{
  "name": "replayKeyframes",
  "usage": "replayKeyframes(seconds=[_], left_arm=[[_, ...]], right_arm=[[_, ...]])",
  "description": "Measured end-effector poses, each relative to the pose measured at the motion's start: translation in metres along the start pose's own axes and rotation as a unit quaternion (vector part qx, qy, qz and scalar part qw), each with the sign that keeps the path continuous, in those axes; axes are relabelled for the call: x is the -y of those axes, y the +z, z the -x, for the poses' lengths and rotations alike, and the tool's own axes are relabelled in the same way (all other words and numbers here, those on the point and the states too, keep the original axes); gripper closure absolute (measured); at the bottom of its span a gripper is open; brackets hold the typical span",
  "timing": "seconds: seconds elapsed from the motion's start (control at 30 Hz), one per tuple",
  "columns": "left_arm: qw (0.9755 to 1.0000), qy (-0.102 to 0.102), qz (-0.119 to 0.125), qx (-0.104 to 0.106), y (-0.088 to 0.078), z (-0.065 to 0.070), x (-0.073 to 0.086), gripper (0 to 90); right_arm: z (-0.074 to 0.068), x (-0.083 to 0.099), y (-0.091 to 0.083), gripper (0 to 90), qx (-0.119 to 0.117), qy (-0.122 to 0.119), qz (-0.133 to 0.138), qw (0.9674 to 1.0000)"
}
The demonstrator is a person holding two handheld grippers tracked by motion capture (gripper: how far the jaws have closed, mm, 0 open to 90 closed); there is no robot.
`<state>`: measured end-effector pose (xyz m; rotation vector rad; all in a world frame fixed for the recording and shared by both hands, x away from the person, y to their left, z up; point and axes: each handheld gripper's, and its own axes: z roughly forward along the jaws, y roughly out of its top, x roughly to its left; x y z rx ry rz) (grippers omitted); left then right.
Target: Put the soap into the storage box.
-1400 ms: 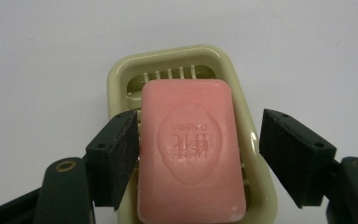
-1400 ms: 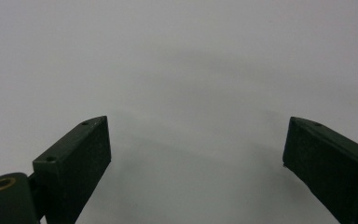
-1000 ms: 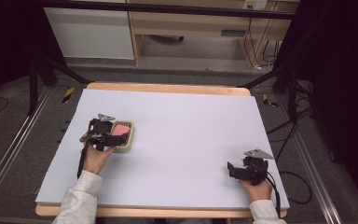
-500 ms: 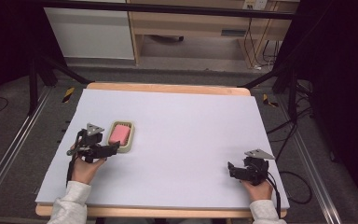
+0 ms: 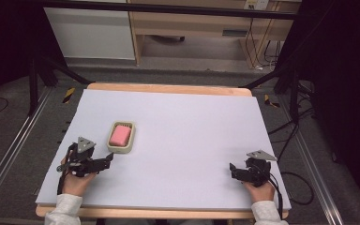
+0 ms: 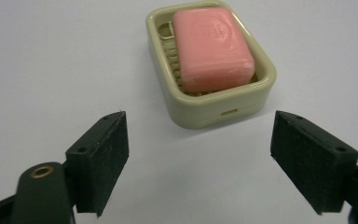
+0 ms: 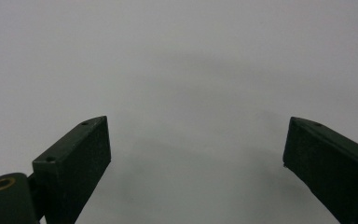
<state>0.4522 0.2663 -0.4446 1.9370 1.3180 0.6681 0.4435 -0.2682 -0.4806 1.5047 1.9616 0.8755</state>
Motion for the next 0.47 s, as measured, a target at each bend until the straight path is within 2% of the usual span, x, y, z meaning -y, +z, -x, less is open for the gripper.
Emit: replayKeyframes(seconds=[0.03,0.1,0.27,0.47], left_arm=[[0.9999,0.001,0.003,-0.01,0.0,0.0,0.005,18.0],[0.9999,0.0,0.004,-0.013,0.001,0.0,0.007,17.5],[0.9999,-0.007,-0.004,-0.007,0.002,-0.002,0.015,16.7],[0.9998,-0.01,0.01,-0.012,-0.003,-0.012,0.022,15.6]], right_arm=[[0.0,0.0,0.0,7.8,0.0,0.0,0.0,1.0],[0.0,0.0,0.0,7.8,-0.001,0.0,0.0,1.0],[0.001,0.001,-0.002,7.9,0.0,0.001,0.003,1.0],[0.002,0.001,-0.004,7.8,-0.002,0.007,0.005,1.0]])
